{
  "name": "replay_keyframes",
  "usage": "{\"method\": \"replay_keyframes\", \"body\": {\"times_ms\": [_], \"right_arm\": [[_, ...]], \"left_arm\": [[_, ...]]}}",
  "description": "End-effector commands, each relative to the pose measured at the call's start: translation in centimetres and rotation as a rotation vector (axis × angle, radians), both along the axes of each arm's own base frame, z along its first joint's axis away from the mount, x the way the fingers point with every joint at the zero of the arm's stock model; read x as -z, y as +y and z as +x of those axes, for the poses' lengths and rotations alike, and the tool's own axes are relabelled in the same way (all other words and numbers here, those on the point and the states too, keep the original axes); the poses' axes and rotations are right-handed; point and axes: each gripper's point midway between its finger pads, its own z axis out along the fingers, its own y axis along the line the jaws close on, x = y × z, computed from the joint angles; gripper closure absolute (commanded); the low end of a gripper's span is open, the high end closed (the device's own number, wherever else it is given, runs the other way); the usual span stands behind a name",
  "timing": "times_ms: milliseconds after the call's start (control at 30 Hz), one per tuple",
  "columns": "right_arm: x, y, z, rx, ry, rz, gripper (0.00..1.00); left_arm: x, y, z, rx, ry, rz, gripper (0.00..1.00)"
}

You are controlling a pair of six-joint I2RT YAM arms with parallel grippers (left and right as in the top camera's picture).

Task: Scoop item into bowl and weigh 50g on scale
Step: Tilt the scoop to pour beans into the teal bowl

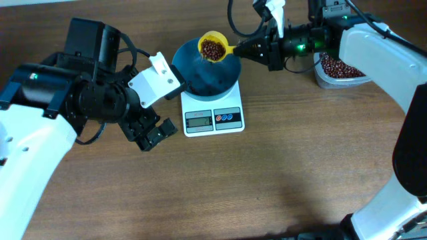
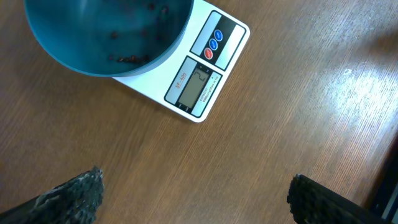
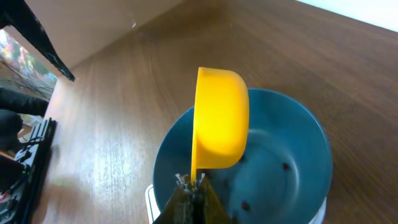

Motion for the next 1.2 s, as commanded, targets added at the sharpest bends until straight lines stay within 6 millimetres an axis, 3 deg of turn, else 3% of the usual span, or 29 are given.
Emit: {"method": "replay_keyframes", "body": {"times_ms": [0, 67, 133, 200, 300, 367, 433, 533, 600, 667, 700, 733, 800, 833, 900, 967, 1000, 1033, 1067, 1100, 1133, 1167], "right_arm": [[1.6, 0.3, 0.5, 0.024, -0.013, -0.079, 0.96], [0.2, 1.2, -0.2, -0.032, -0.024, -0.001, 0.96], [2.0, 0.3, 1.0, 0.046, -0.023, -0.108, 0.96], [1.1, 0.9, 0.7, 0.013, -0.042, -0.065, 0.96], [2.2, 0.1, 1.6, 0.069, -0.049, -0.137, 0.96], [0.7, 1.1, 0.6, -0.001, -0.055, -0.042, 0.96], [2.7, -0.2, 1.9, 0.09, -0.057, -0.16, 0.96], [0.5, 1.4, 0.8, -0.002, -0.084, -0.049, 0.96], [2.9, 0.2, 2.0, 0.096, -0.065, -0.186, 0.96], [1.8, 0.8, 1.2, 0.048, -0.063, -0.121, 0.96], [2.0, 0.9, 1.1, 0.044, -0.054, -0.12, 0.96], [3.5, -0.1, 1.8, 0.103, -0.038, -0.202, 0.96], [0.6, 1.4, 0.5, 0.01, -0.062, -0.066, 0.96], [0.5, 1.6, 0.4, 0.004, -0.067, -0.062, 0.96], [2.6, 0.4, 1.6, 0.092, -0.043, -0.173, 0.96], [-0.6, 1.9, 0.2, 0.014, -0.018, -0.018, 0.96], [-0.4, 1.8, 0.3, 0.02, -0.017, -0.026, 0.96], [2.2, 0.4, 1.5, 0.118, 0.004, -0.153, 0.96], [2.6, 0.1, 1.5, 0.133, 0.018, -0.174, 0.96], [0.7, 1.2, 0.5, 0.061, 0.005, -0.084, 0.96], [0.3, 1.4, 0.3, 0.046, 0.002, -0.065, 0.96], [1.1, 0.9, 0.8, 0.081, 0.005, -0.109, 0.96]], "left_arm": [[-0.5, -0.3, 0.3, -0.009, -0.005, -0.012, 0.01], [-0.5, -0.3, 0.3, -0.009, -0.005, -0.012, 0.01], [-0.5, -0.3, 0.3, -0.009, -0.005, -0.012, 0.01], [-0.5, -0.3, 0.3, -0.009, -0.005, -0.012, 0.01], [-0.5, -0.3, 0.3, -0.009, -0.005, -0.012, 0.01], [-0.5, -0.3, 0.3, -0.009, -0.005, -0.012, 0.01], [-0.5, -0.3, 0.3, -0.009, -0.005, -0.012, 0.01], [-0.5, -0.3, 0.3, -0.009, -0.005, -0.012, 0.01], [-0.5, -0.3, 0.3, -0.009, -0.005, -0.012, 0.01], [-0.5, -0.3, 0.3, -0.009, -0.005, -0.012, 0.01], [-0.5, -0.3, 0.3, -0.009, -0.005, -0.012, 0.01], [-0.5, -0.3, 0.3, -0.009, -0.005, -0.012, 0.01], [-0.5, -0.3, 0.3, -0.009, -0.005, -0.012, 0.01], [-0.5, -0.3, 0.3, -0.009, -0.005, -0.012, 0.01], [-0.5, -0.3, 0.3, -0.009, -0.005, -0.012, 0.01], [-0.5, -0.3, 0.3, -0.009, -0.005, -0.012, 0.01], [-0.5, -0.3, 0.3, -0.009, -0.005, -0.012, 0.01], [-0.5, -0.3, 0.3, -0.009, -0.005, -0.012, 0.01], [-0.5, -0.3, 0.3, -0.009, -0.005, -0.012, 0.01], [-0.5, -0.3, 0.3, -0.009, -0.005, -0.012, 0.01], [-0.5, -0.3, 0.3, -0.009, -0.005, -0.012, 0.01], [-0.5, -0.3, 0.3, -0.009, -0.005, -0.012, 0.01]]}}
